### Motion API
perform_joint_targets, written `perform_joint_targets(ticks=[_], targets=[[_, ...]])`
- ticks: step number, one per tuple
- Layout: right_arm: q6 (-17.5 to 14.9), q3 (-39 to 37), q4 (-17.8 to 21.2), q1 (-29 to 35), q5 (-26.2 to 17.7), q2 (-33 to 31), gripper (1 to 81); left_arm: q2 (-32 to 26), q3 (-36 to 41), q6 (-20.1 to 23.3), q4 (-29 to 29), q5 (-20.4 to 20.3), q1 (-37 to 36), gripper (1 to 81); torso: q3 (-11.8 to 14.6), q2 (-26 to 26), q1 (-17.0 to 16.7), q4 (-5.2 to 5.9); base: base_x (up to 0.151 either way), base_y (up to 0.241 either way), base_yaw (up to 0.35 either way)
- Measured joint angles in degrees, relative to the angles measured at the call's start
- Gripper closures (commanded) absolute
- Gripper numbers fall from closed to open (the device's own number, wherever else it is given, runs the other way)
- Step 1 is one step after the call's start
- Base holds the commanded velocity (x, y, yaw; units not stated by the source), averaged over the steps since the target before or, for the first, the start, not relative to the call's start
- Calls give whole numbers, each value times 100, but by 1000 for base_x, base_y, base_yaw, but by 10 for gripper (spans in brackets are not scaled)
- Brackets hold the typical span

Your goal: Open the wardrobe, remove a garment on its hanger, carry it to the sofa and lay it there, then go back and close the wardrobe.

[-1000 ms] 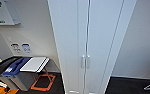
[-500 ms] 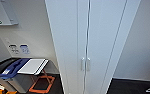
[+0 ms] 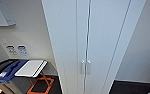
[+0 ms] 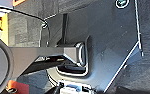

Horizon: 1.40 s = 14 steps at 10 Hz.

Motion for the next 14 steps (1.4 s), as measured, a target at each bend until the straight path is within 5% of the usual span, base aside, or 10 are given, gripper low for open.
perform_joint_targets(ticks=[8,14], targets=[[0,278,-26,272,-183,-21,10,-83,173,-1,0,12,13,10,0,2,0,0,36,0,0],[2,1985,-61,1601,-856,-918,10,-1303,1937,-9,0,61,-667,10,-2,2,0,0,0,0,0]])
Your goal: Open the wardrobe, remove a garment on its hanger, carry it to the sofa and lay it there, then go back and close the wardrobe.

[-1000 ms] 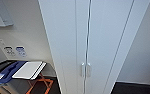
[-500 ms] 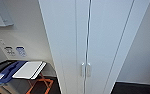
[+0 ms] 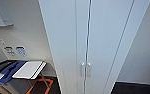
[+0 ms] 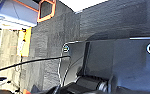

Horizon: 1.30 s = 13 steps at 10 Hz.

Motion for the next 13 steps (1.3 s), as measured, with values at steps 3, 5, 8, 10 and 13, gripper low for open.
perform_joint_targets(ticks=[3,5,8,10,13], targets=[[11,739,-5,858,-722,-168,10,-708,909,-9,-2,124,-822,10,-2,2,2,0,0,0,0],[45,1220,-6,1343,-1123,-358,10,-1117,1482,-13,-2,255,-1326,10,-5,5,7,0,0,0,0],[168,2022,-13,2111,-1658,-552,10,-1401,2015,-15,-22,547,-1944,10,-9,6,9,0,0,0,0],[317,2395,-17,2767,-1911,-662,10,-1596,2189,-17,-83,766,-2478,10,-11,9,13,-2,0,0,0],[657,2739,-27,3567,-2327,-635,10,-1726,2464,-20,-262,1168,-3245,10,-18,15,18,0,0,0,0]])
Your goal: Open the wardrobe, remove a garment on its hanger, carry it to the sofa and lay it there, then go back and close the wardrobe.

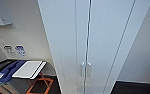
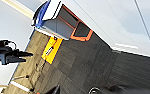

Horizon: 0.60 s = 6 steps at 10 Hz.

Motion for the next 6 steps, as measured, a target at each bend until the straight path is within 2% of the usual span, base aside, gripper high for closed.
perform_joint_targets(ticks=[6], targets=[[866,243,-17,1215,-210,-7,10,-44,232,-2,-372,330,-1425,10,-6,9,6,0,0,0,0]])
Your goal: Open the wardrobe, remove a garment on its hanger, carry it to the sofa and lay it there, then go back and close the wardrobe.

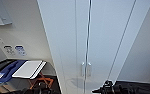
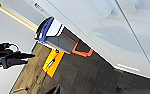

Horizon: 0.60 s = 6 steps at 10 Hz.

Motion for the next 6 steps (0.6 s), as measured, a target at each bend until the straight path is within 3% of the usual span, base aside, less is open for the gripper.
perform_joint_targets(ticks=[6], targets=[[683,-219,-4,677,254,-91,10,857,-697,-488,-104,23,-669,10,-9,5,9,0,0,0,0]])
